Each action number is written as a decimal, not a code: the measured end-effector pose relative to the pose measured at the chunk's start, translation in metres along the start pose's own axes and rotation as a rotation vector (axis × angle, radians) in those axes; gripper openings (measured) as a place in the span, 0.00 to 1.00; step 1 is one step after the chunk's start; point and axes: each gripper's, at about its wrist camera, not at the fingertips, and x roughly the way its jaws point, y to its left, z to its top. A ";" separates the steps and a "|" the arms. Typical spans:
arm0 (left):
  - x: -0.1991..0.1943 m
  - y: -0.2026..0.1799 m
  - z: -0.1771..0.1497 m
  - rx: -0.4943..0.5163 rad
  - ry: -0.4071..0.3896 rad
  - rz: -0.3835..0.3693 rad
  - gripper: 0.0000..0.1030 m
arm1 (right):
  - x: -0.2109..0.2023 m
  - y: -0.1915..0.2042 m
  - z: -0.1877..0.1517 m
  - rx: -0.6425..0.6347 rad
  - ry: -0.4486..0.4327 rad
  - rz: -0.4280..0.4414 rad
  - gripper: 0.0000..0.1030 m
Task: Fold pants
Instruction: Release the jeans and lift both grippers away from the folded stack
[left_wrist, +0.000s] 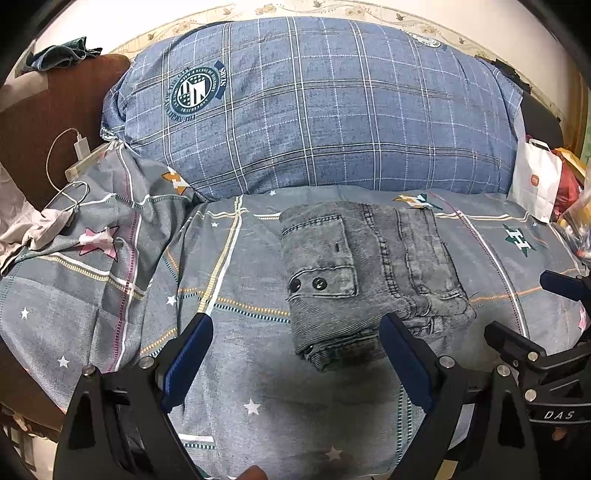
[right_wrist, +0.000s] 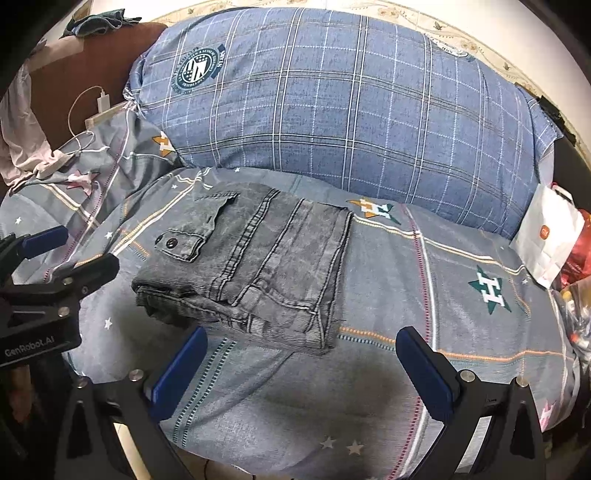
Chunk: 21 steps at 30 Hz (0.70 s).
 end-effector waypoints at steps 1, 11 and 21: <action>0.002 0.003 -0.002 -0.007 0.001 0.009 0.89 | 0.002 -0.001 0.000 0.008 0.004 0.001 1.00; 0.036 0.039 -0.004 -0.048 0.056 0.086 0.89 | 0.032 -0.019 0.026 0.070 -0.010 -0.032 1.00; 0.098 0.015 0.004 0.067 0.125 0.101 0.89 | 0.114 -0.022 0.011 0.039 0.116 -0.044 1.00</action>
